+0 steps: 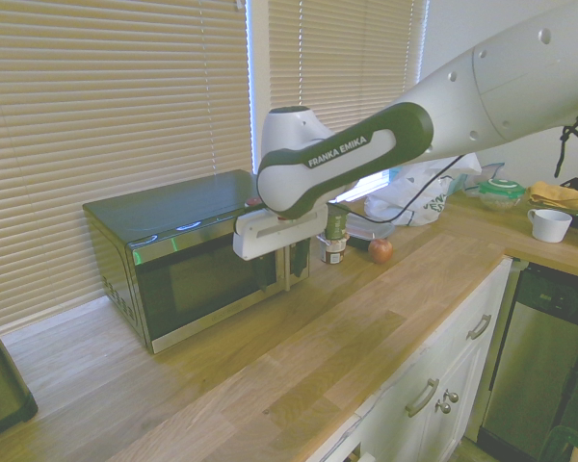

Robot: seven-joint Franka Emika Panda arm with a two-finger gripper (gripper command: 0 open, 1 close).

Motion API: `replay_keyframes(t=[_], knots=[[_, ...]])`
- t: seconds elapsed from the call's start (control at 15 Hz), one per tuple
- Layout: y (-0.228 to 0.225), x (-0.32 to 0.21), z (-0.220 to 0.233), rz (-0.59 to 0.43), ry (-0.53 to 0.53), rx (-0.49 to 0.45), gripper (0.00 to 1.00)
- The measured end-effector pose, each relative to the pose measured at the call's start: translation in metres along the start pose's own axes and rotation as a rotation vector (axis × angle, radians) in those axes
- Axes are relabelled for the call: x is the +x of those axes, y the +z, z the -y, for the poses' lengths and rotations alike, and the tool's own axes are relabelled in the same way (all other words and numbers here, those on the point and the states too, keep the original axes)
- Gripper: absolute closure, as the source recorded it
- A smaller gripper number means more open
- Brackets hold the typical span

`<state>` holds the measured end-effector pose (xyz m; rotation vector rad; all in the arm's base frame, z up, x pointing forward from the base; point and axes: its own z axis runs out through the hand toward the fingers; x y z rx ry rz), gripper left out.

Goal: Close the microwave

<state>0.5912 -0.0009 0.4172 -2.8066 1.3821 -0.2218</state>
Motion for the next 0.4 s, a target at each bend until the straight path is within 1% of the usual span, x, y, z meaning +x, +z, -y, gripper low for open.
replay_keyframes(t=[0.4], knots=[[0.044,-0.045,-0.088,0.016,-0.044,0.0,0.0]])
